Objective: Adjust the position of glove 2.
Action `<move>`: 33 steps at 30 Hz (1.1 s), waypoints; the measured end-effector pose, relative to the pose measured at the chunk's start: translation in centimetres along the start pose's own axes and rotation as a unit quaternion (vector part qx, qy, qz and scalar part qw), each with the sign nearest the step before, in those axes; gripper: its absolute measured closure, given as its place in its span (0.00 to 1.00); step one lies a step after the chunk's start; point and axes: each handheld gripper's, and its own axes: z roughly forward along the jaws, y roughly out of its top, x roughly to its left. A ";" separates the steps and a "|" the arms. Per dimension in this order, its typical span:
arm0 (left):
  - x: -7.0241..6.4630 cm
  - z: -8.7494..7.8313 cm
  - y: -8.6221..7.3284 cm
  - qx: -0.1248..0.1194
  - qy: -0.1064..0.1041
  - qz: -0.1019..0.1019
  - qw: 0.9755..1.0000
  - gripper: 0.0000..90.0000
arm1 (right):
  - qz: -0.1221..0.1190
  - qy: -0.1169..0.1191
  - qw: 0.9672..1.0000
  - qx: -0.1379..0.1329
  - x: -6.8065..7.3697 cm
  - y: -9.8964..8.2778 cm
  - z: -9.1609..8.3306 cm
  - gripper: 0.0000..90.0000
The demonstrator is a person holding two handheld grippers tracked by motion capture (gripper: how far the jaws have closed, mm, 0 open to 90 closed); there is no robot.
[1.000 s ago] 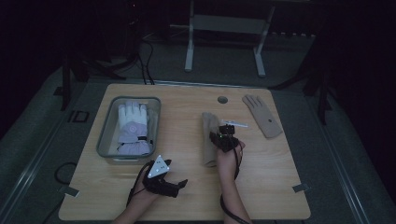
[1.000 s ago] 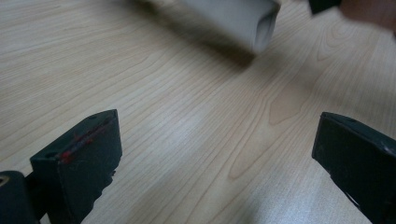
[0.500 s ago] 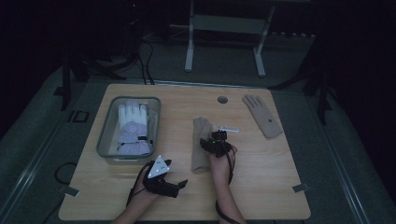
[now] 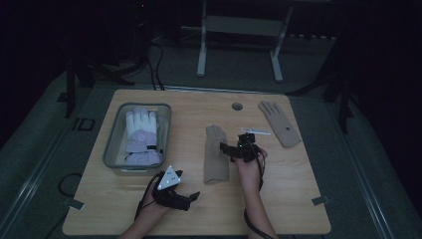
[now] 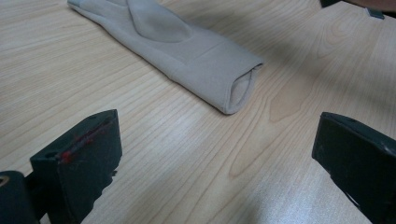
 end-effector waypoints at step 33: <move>0.2 -0.1 0.0 0.001 0.000 -0.004 1.000 0.02 | -0.089 -0.033 0.995 -0.013 -13.7 2.5 -6.0 0.46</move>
